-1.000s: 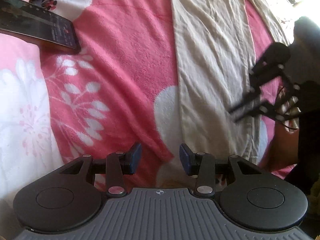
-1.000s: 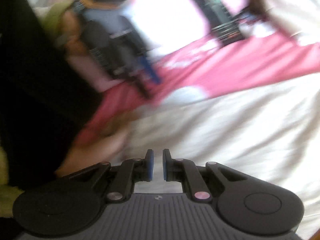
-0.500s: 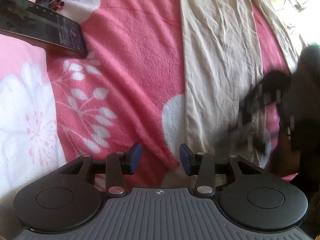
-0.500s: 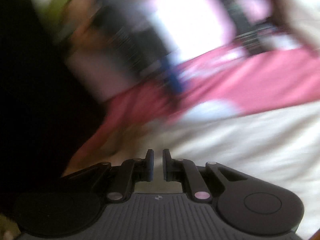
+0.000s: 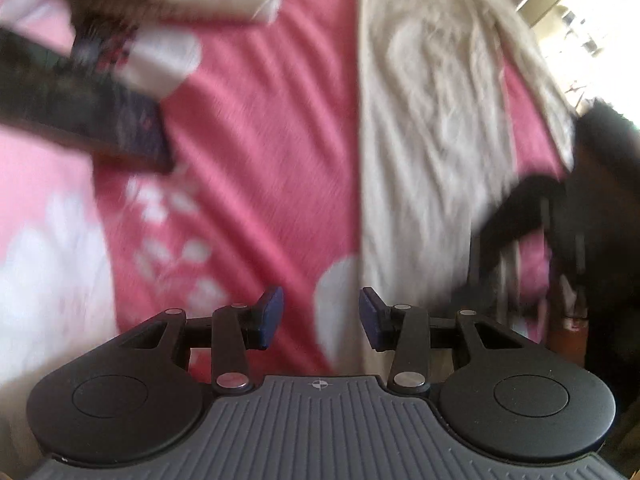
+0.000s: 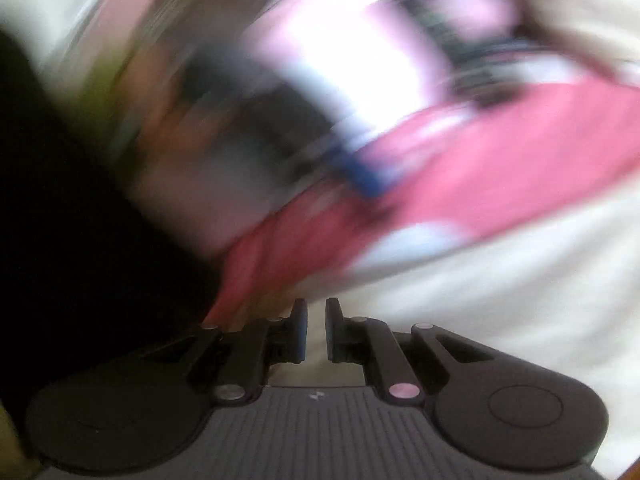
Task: Fold clothes
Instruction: 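Sweep the right gripper along the folded beige trousers to smooth them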
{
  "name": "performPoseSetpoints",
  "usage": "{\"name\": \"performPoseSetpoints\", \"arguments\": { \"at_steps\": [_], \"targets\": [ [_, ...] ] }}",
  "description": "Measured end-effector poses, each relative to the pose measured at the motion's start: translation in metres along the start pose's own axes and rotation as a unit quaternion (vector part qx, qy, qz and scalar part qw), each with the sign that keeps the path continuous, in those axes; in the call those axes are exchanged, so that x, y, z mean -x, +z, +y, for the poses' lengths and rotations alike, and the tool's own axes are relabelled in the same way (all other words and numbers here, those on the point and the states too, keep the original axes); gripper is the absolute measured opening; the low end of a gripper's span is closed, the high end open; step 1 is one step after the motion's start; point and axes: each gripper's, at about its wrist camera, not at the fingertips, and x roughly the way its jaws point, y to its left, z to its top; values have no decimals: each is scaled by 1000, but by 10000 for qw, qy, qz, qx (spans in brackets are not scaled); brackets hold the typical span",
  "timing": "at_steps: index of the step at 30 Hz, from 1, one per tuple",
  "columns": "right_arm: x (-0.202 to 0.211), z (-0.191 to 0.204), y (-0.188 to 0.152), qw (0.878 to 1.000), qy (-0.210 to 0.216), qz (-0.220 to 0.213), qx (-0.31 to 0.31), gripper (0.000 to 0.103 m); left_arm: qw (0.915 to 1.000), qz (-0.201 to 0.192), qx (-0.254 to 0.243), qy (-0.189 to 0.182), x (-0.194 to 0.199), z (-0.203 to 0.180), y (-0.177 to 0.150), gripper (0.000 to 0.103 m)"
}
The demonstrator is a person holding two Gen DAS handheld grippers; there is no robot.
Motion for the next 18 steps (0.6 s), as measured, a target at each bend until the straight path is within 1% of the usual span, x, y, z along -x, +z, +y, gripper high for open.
{"name": "performPoseSetpoints", "arguments": {
  "at_steps": [2, 3, 4, 5, 7, 8, 9, 11, 12, 14, 15, 16, 17, 18],
  "targets": [
    [41, -42, 16, 9953, -546, -541, -589, 11, 9998, -160, -69, -129, -5, -11, 12, 41],
    [60, -57, 21, 9901, -978, -741, -675, 11, 9995, -209, -103, -207, -5, -8, 15, 41],
    [76, -72, 26, 9817, -1521, -888, -727, 11, 9993, -238, -137, -268, -3, -4, 12, 41],
    [90, -87, 31, 9704, -2043, -1025, -778, 11, 9991, -243, -179, -307, -5, -2, 10, 41],
    [107, -112, 45, 9452, -2889, -1239, -879, 11, 9988, -233, -256, -351, -10, -3, 11, 41],
    [111, -122, 52, 9341, -3186, -1345, -888, 11, 9988, -227, -251, -352, -10, -4, 10, 41],
    [116, -126, 50, 9274, -3367, -1370, -877, 11, 9989, -225, -228, -353, -13, -6, 11, 41],
    [115, -142, 30, 9184, -3665, -1271, -776, 11, 9990, -221, -182, -355, -17, -10, 13, 41],
    [106, -143, 23, 9214, -3656, -1136, -673, 11, 9990, -219, -159, -357, -19, -12, 14, 41],
    [79, -127, 11, 9402, -3241, -971, -401, 11, 9990, -248, -82, -350, -20, -13, 17, 41],
    [67, -109, 5, 9536, -2875, -884, -106, 11, 9991, -256, -31, -349, -18, -11, 17, 41],
    [68, -87, 0, 9677, -2427, -678, 108, 11, 9991, -257, 20, -351, -14, -8, 15, 41],
    [62, -74, -7, 9776, -2024, -528, 227, 11, 9990, -262, 65, -351, -13, -6, 16, 41],
    [63, -65, -12, 9848, -1668, -401, 270, 10, 9990, -271, 105, -352, -13, -6, 17, 41]
  ]
}}
